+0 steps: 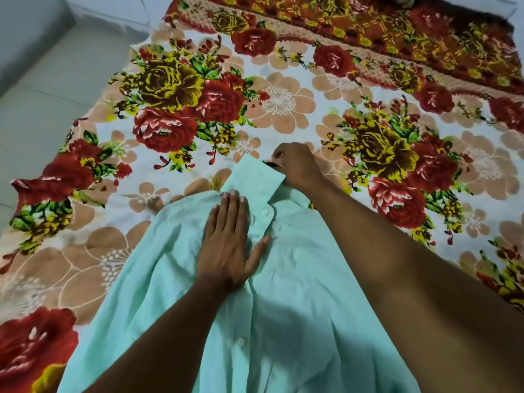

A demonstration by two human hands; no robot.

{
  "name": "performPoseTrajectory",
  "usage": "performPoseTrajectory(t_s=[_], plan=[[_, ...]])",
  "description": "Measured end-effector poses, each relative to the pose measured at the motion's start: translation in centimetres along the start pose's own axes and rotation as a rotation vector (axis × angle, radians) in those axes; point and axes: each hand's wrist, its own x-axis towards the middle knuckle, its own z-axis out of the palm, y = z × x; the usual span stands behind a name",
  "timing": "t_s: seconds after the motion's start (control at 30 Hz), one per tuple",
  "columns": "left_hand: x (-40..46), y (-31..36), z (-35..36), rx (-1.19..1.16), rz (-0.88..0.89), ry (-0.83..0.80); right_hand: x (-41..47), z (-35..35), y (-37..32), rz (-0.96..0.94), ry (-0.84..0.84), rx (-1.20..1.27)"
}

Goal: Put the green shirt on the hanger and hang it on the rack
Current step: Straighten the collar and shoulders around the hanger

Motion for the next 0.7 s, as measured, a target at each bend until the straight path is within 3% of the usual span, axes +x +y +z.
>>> performPoseTrajectory(t_s=[0.1, 0.27, 0.53, 0.7], plan=[[-0.1, -0.1, -0.2, 0.000, 0.007, -0.004, 0.5, -0.2, -0.2, -0.038, -0.066, -0.062], [0.2, -0.2, -0.2, 0.011, 0.015, -0.018, 1.7, -2.0, 0.3, 0.002, 0.057, -0.037], [0.3, -0.3, -0.1, 0.004, 0.006, -0.019, 2.0, -1.3, 0.8, 0.023, 0.036, 0.035], [0.2, -0.4, 0.1, 0.008, 0.009, -0.011, -1.6, -1.9, 2.2, 0.035, 0.374, 0.364]])
